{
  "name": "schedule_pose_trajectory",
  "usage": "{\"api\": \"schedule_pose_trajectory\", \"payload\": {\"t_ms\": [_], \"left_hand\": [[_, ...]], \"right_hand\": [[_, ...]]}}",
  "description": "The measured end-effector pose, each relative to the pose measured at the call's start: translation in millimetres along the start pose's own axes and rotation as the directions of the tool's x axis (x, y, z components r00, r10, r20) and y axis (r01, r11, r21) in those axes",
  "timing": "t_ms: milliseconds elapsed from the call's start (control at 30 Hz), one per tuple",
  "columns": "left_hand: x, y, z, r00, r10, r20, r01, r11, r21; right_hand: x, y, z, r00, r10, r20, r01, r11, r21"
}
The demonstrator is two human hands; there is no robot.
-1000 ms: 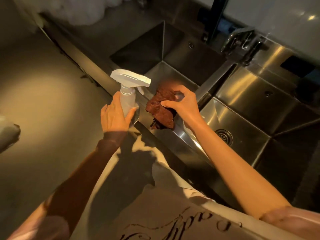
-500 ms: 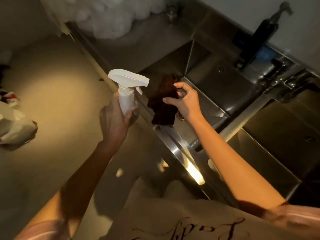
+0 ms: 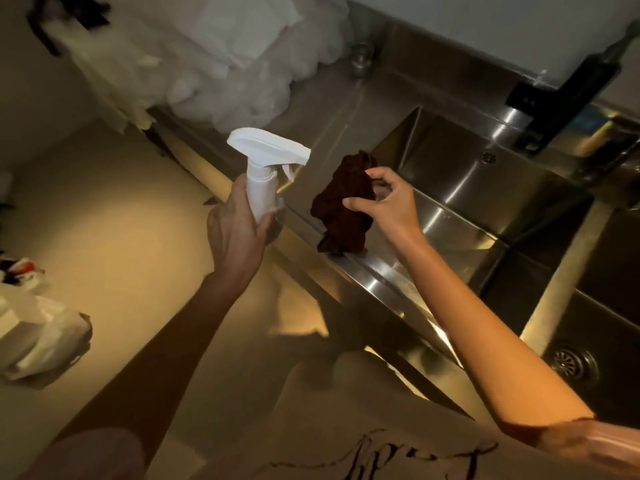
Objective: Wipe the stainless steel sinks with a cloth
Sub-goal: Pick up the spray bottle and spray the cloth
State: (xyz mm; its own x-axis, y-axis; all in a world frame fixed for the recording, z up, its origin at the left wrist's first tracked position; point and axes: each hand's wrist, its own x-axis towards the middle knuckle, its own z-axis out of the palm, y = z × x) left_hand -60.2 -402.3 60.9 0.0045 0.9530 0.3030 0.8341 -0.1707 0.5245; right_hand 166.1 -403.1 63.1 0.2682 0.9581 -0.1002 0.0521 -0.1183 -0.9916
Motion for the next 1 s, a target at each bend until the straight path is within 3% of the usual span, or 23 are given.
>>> {"api": "schedule_pose_trajectory", "payload": {"t_ms": [400, 800, 1000], "left_hand": [[105, -34, 27, 0.991, 0.122, 0.05, -0.12, 0.991, -0.055], [236, -1, 85, 0.938, 0.254, 0.236, -0.211, 0.958, -0.194], [274, 12, 114, 0.921, 0.318, 0.224, -0.276, 0.94, -0.198]], "right_hand": [[71, 0, 35, 0.99, 0.028, -0.139, -0.032, 0.999, -0.03], [167, -11, 25, 0.946, 0.081, -0.313, -0.064, 0.996, 0.065], [188, -16, 11, 0.914, 0.083, -0.396, -0.062, 0.996, 0.066]]}}
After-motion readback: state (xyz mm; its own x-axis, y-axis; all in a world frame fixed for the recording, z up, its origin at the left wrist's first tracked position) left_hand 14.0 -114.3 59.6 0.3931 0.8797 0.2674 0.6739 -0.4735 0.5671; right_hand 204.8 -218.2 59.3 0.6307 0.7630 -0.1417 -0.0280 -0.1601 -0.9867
